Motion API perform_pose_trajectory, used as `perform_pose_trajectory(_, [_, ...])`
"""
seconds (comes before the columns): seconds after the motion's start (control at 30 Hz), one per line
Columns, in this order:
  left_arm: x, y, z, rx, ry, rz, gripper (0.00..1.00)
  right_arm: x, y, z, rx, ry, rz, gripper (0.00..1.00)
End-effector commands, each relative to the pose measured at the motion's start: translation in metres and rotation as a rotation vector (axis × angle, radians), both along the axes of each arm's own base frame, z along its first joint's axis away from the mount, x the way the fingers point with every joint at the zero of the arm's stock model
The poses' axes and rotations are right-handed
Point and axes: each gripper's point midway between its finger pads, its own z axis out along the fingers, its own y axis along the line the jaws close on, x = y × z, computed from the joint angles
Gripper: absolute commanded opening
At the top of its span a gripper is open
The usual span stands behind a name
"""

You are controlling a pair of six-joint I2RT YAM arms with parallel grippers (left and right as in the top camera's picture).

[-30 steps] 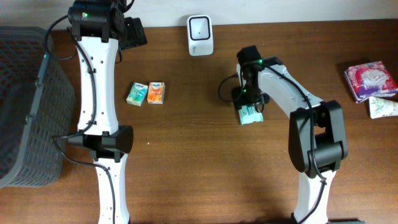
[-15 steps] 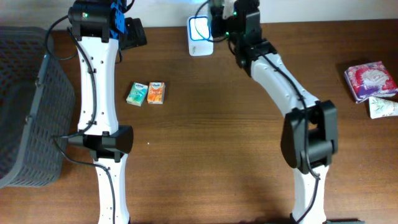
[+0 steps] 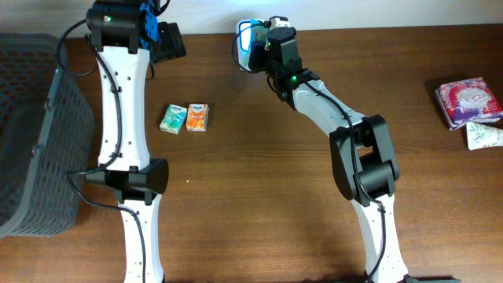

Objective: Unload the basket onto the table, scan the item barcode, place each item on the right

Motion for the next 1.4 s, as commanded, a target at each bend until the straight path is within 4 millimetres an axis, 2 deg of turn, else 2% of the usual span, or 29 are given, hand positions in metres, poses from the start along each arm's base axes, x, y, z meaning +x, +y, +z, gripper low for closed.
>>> perform_pose_trajectory(0.0, [-0.001,-0.001,0.002,0.002,-0.004,-0.008,0.99,0.008,0.004,0.028,0.128,-0.016,-0.038,0.06])
perform_pose_trajectory(0.07, [-0.001,-0.001,0.002,0.002,-0.004,-0.007,0.99,0.005,0.003,0.026,0.110,-0.001,-0.018,0.06])
perform_pose_trajectory(0.13, [-0.001,-0.002,0.002,0.002,-0.004,-0.009,0.99,0.005,-0.034,0.034,0.038,0.033,-0.047,0.04])
perform_pose_trajectory(0.2, [-0.001,-0.002,0.002,0.002,-0.004,-0.008,0.99,-0.003,-0.105,0.067,0.020,0.095,-0.151,0.04])
perform_pose_trajectory(0.23, [-0.001,-0.002,0.002,0.002,-0.004,-0.008,0.99,-0.021,-0.181,0.087,-0.015,0.172,-0.294,0.04])
perform_pose_trajectory(0.27, [-0.001,-0.002,0.002,0.002,-0.004,-0.009,0.99,-0.035,-0.218,0.092,-0.037,0.217,-0.369,0.04])
perform_pose_trajectory(0.3, [-0.001,-0.002,0.002,0.002,-0.004,-0.008,0.99,-0.062,-0.276,0.093,-0.067,0.308,-0.485,0.04])
perform_pose_trajectory(0.33, [-0.001,-0.002,0.002,0.002,-0.004,-0.009,0.99,-0.085,-0.311,0.088,-0.084,0.386,-0.557,0.04])
perform_pose_trajectory(0.37, [-0.001,-0.002,0.002,0.002,-0.004,-0.009,0.99,-0.117,-0.357,0.074,-0.082,0.507,-0.643,0.04])
perform_pose_trajectory(0.4, [-0.001,-0.002,0.002,0.002,-0.004,-0.008,0.99,-0.149,-0.391,0.060,-0.075,0.622,-0.712,0.04])
perform_pose_trajectory(0.43, [-0.001,-0.002,0.002,0.002,-0.004,-0.009,0.99,-0.171,-0.409,0.050,-0.066,0.700,-0.750,0.04])
perform_pose_trajectory(0.5, [-0.001,-0.002,0.002,0.002,-0.004,-0.009,0.99,-0.229,-0.452,0.028,-0.023,0.896,-0.853,0.04])
perform_pose_trajectory(0.53, [-0.001,-0.002,0.002,0.002,-0.004,-0.008,0.99,-0.246,-0.461,0.022,-0.006,0.953,-0.878,0.04])
perform_pose_trajectory(0.6, [-0.001,-0.002,0.002,0.002,-0.004,-0.008,0.99,-0.269,-0.479,0.011,0.020,1.023,-0.921,0.06])
perform_pose_trajectory(0.63, [-0.001,-0.002,0.002,0.002,-0.004,-0.009,0.99,-0.277,-0.490,0.009,0.019,1.032,-0.952,0.11])
perform_pose_trajectory(0.67, [-0.001,-0.002,0.002,0.002,-0.004,-0.009,0.99,-0.281,-0.497,0.009,0.021,1.031,-0.971,0.24])
perform_pose_trajectory(0.7, [-0.001,-0.002,0.002,0.002,-0.004,-0.008,0.99,-0.282,-0.500,0.009,0.025,1.028,-0.978,0.68])
perform_pose_trajectory(0.73, [-0.001,-0.002,0.002,0.002,-0.004,-0.008,0.99,-0.281,-0.500,0.009,0.025,1.022,-0.979,0.86])
perform_pose_trajectory(0.77, [-0.001,-0.002,0.002,0.002,-0.004,-0.008,0.99,-0.279,-0.499,0.009,0.030,1.019,-0.973,0.95])
perform_pose_trajectory(0.8, [-0.001,-0.002,0.002,0.002,-0.004,-0.009,0.99,-0.277,-0.496,0.009,0.038,1.017,-0.960,0.99])
perform_pose_trajectory(0.87, [-0.001,-0.002,0.002,0.002,-0.004,-0.008,0.99,-0.260,-0.470,0.009,0.088,0.995,-0.775,0.99])
perform_pose_trajectory(0.93, [-0.001,-0.002,0.002,0.002,-0.004,-0.008,0.99,-0.238,-0.411,0.016,0.192,0.958,-0.478,0.99])
perform_pose_trajectory(1.0, [-0.001,-0.002,0.002,0.002,-0.004,-0.009,0.99,-0.239,-0.364,0.015,0.138,1.022,-0.339,0.99])
perform_pose_trajectory(1.1, [-0.001,-0.002,0.002,0.002,-0.004,-0.010,0.99,-0.248,-0.309,0.014,0.050,1.104,-0.194,0.99])
perform_pose_trajectory(1.13, [-0.001,-0.002,0.002,0.002,-0.004,-0.010,0.99,-0.246,-0.285,0.014,0.018,1.110,-0.137,0.99])
perform_pose_trajectory(1.23, [-0.001,-0.002,0.002,0.002,-0.004,-0.009,0.99,-0.238,-0.245,0.014,-0.043,1.082,-0.045,0.99])
perform_pose_trajectory(1.3, [-0.001,-0.002,0.002,0.002,-0.004,-0.010,0.99,-0.237,-0.225,0.014,-0.072,1.073,0.000,0.99])
perform_pose_trajectory(1.37, [-0.001,-0.002,0.002,0.002,-0.004,-0.010,0.99,-0.230,-0.220,0.014,-0.081,1.043,0.011,0.98])
